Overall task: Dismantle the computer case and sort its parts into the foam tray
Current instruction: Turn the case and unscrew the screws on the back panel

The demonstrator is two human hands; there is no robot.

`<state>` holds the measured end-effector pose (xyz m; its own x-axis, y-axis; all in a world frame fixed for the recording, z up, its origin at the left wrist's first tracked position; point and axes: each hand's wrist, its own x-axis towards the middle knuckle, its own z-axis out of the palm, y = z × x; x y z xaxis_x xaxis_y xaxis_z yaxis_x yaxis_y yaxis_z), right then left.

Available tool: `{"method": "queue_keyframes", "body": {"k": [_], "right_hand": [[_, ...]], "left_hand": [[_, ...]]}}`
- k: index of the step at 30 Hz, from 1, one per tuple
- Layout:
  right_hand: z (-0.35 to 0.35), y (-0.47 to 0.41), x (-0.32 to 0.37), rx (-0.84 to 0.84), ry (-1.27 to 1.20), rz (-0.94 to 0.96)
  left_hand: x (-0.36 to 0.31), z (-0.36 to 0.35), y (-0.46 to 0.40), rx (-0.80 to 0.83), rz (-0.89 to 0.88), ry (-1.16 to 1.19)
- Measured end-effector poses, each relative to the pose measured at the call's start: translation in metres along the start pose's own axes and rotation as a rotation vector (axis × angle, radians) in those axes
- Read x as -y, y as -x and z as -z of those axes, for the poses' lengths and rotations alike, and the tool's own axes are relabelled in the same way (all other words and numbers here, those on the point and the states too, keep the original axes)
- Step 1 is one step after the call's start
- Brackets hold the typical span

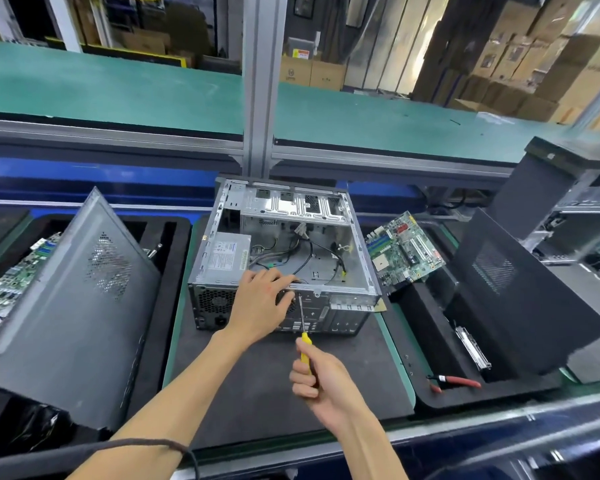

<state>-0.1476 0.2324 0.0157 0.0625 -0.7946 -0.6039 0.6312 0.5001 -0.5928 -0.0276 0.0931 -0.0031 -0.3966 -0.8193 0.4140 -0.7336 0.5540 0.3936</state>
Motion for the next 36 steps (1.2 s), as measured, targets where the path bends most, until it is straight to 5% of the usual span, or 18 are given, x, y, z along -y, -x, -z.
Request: {"method": "queue_keyframes", "body": {"k": [6,11,18,23,36], "right_hand": [[-0.004,0.000,-0.007,-0.002,-0.072,-0.044],[-0.005,-0.002,-0.005,-0.043,0.146,0.055],[-0.002,0.002,0.004,-0.032,0.022,-0.034],[0.000,0.005,0.002,-0.098,0.208,0.083],[0.000,0.003,0.005,-0.074,-0.009,-0.003]], "left_hand": [[0.001,-0.001,0.000,-0.001,-0.006,-0.004],[0.001,-0.002,0.001,-0.014,-0.017,-0.015],[0.001,-0.003,0.001,-0.025,-0.017,-0.010],[0.003,-0.005,0.001,-0.060,-0.027,-0.005],[0.000,-0.005,0.003,-0.047,-0.015,-0.025]]}}
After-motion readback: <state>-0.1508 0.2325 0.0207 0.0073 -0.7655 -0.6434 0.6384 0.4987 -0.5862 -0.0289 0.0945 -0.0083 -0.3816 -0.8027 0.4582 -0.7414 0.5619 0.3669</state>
